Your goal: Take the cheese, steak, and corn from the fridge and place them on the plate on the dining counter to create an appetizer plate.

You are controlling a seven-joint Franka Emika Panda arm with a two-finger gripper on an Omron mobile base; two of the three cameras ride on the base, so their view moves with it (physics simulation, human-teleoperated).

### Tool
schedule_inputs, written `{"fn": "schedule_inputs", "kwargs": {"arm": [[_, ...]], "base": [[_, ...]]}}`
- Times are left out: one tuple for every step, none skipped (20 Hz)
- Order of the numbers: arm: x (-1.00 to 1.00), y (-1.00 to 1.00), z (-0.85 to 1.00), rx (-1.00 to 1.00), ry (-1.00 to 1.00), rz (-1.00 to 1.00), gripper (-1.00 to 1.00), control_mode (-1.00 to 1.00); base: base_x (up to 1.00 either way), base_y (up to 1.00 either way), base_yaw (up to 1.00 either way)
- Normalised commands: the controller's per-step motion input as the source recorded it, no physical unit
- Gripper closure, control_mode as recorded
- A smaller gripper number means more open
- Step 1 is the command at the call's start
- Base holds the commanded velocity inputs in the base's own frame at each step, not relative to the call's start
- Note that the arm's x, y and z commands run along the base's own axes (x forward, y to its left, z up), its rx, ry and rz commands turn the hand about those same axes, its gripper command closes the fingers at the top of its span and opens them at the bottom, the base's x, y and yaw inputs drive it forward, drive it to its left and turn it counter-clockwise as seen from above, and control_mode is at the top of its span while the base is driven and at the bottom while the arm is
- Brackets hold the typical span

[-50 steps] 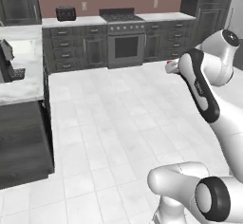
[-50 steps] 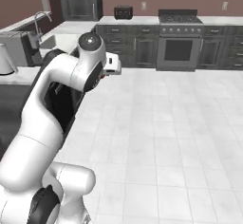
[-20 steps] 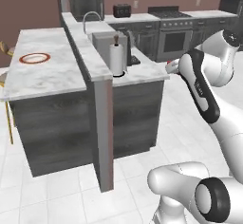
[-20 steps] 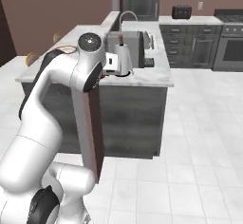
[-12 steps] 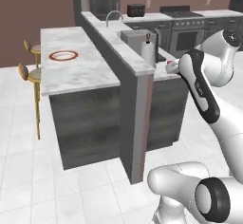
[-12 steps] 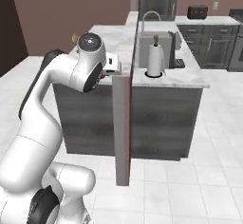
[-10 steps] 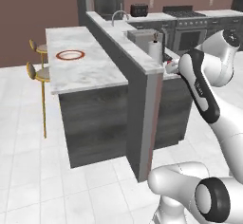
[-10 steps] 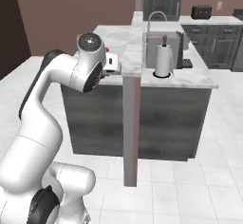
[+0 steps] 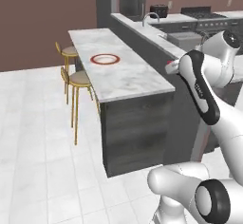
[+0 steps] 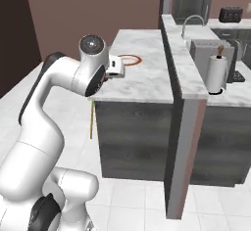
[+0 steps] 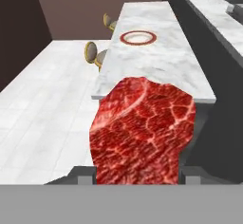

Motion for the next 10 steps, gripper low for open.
{"fn": "schedule_inputs", "kwargs": {"arm": [[0.0,0.0,0.0,0.0,0.0,0.0,1.0,1.0],[0.0,0.0,0.0,0.0,0.0,0.0,1.0,1.0],[0.0,0.0,0.0,0.0,0.0,0.0,1.0,1.0],[0.0,0.0,0.0,0.0,0.0,0.0,1.0,1.0],[0.0,0.0,0.0,0.0,0.0,0.0,1.0,1.0],[0.0,0.0,0.0,0.0,0.0,0.0,1.0,1.0],[0.0,0.0,0.0,0.0,0.0,0.0,1.0,1.0],[0.0,0.0,0.0,0.0,0.0,0.0,1.0,1.0],[0.0,0.0,0.0,0.0,0.0,0.0,1.0,1.0],[0.0,0.0,0.0,0.0,0.0,0.0,1.0,1.0]], "base": [[1.0,1.0,-0.01],[1.0,1.0,-0.02],[1.0,1.0,-0.03],[1.0,1.0,-0.03],[1.0,1.0,-0.04],[1.0,1.0,-0.05],[1.0,1.0,-0.07],[1.0,1.0,-0.11],[1.0,1.0,-0.15],[1.0,1.0,-0.2]]}}
